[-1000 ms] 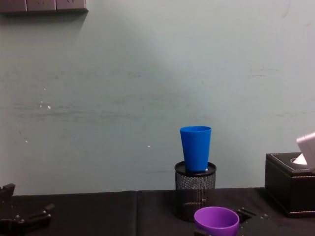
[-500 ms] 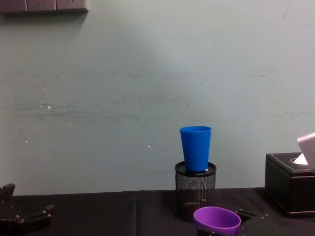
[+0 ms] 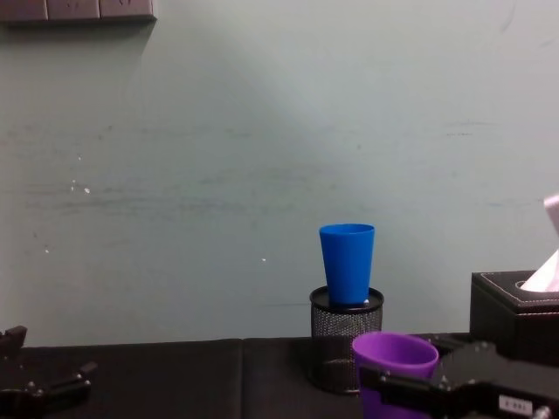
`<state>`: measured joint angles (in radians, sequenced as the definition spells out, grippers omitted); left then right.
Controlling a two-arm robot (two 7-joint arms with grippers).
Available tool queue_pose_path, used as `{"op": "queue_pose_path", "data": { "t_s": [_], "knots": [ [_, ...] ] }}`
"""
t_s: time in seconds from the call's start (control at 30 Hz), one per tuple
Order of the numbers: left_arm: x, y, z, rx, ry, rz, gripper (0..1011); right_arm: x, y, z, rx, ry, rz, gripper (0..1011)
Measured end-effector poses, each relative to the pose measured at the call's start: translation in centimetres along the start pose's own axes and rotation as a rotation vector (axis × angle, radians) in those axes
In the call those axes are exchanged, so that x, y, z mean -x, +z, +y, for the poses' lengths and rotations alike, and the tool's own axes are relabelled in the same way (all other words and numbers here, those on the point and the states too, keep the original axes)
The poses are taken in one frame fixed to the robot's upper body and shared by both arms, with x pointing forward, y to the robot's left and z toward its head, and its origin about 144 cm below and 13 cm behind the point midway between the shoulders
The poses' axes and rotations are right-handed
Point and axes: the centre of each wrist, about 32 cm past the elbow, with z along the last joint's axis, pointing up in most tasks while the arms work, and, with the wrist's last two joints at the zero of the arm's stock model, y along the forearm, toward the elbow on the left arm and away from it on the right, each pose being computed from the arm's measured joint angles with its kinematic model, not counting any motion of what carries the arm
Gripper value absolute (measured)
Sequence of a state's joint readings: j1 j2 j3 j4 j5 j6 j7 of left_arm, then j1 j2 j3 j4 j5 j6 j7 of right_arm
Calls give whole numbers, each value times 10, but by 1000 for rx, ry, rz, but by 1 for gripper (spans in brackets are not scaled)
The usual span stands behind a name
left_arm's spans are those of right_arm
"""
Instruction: Pick up one cup with a gripper and tap it against the other cup.
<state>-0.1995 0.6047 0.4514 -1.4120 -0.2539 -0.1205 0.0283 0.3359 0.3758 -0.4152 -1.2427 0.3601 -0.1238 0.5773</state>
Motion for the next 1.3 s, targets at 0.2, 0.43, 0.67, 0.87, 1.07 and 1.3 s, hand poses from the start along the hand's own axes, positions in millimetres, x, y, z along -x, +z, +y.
{"op": "queue_pose_path", "data": {
  "t_s": [0.2,0.43,0.67,0.87,1.07,1.3],
  "knots": [
    [0,0,0,0,0,0,1000,-2,23,-2,6,8,2,726],
    [0,0,0,0,0,0,1000,-2,45,-4,22,20,5,724],
    [0,0,0,0,0,0,1000,-2,67,-7,39,28,15,724],
    [0,0,0,0,0,0,1000,-4,83,-9,42,31,4,726],
    [0,0,0,0,0,0,1000,-6,93,-10,29,31,-10,724],
    [0,0,0,0,0,0,1000,-7,100,-9,17,31,-23,724]
  ]
}}
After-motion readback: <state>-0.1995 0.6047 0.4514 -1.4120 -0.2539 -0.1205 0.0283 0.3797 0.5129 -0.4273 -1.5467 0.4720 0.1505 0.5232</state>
